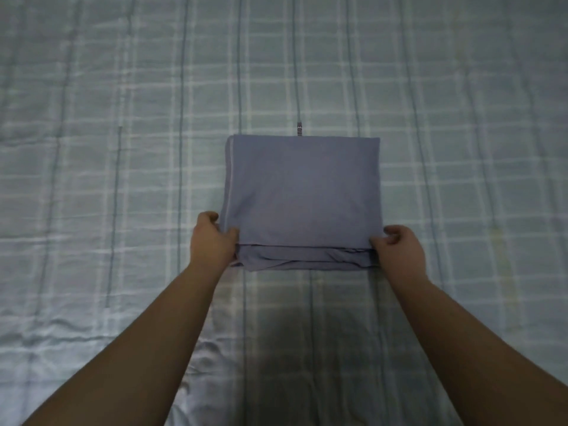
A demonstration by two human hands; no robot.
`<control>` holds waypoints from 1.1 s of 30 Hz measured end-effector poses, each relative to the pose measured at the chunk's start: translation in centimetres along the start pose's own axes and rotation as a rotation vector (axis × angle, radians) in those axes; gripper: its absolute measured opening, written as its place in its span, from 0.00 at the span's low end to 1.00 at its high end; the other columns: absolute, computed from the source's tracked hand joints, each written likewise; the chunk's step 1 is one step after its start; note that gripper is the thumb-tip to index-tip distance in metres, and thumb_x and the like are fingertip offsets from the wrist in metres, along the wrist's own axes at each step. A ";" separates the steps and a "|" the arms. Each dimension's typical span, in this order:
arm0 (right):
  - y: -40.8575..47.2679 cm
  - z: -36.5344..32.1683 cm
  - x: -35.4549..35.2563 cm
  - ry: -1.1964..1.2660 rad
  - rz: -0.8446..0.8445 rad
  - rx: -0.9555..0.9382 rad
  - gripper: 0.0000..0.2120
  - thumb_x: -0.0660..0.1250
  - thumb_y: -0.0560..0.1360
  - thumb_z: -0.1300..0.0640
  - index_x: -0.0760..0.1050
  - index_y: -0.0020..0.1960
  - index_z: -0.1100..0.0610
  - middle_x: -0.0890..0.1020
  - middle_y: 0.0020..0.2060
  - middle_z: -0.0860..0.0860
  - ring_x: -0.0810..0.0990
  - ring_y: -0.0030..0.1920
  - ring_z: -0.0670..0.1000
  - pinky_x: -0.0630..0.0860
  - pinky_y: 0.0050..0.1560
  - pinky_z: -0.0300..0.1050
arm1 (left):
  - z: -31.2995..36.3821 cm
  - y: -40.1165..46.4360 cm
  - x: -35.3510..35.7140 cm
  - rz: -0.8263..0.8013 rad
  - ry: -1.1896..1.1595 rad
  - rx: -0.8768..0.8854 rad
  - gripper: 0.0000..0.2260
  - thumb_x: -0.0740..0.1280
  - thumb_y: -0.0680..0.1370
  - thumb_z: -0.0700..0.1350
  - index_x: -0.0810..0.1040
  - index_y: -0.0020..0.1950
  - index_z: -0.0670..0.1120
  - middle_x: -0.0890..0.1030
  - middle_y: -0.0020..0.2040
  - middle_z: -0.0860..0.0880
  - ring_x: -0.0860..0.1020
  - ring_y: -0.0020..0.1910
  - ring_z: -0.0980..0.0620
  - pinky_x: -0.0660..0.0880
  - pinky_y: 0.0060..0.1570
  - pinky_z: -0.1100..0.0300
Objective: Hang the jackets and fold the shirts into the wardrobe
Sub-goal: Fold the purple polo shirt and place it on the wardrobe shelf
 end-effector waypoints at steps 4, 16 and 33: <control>1.1 -0.4 0.9 -0.068 -0.098 0.031 0.09 0.68 0.73 0.55 0.77 0.45 0.61 0.81 0.39 0.57 0.80 0.44 0.58 0.71 0.44 0.46 | -1.1 1.3 0.3 -0.124 0.047 -0.120 0.12 0.74 0.71 0.48 0.79 0.44 0.40 0.77 0.33 0.49 0.78 0.39 0.45 0.69 0.31 0.61; -0.7 -2.1 -2.1 0.106 -0.023 -0.034 0.07 0.65 0.68 0.51 0.72 0.40 0.55 0.82 0.28 0.55 0.83 0.36 0.60 0.82 0.43 0.61 | -0.8 0.1 -3.9 -0.124 -0.107 -0.112 0.11 0.74 0.74 0.45 0.80 0.39 0.39 0.80 0.25 0.48 0.77 0.23 0.52 0.78 0.30 0.57; -4.2 -3.6 -1.0 -0.271 0.247 -0.635 0.19 0.59 0.71 0.59 0.74 0.59 0.65 0.78 0.54 0.64 0.75 0.54 0.64 0.70 0.58 0.55 | 3.3 -4.3 -2.2 0.210 0.264 0.502 0.19 0.67 0.70 0.34 0.74 0.61 0.36 0.76 0.57 0.37 0.72 0.58 0.38 0.69 0.60 0.48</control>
Point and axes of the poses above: each hand's wrist, its own y-axis towards the middle knuckle, its own x-axis out of the palm, z = x × y, the point moved 8 cm from there along y, towards the middle knuckle
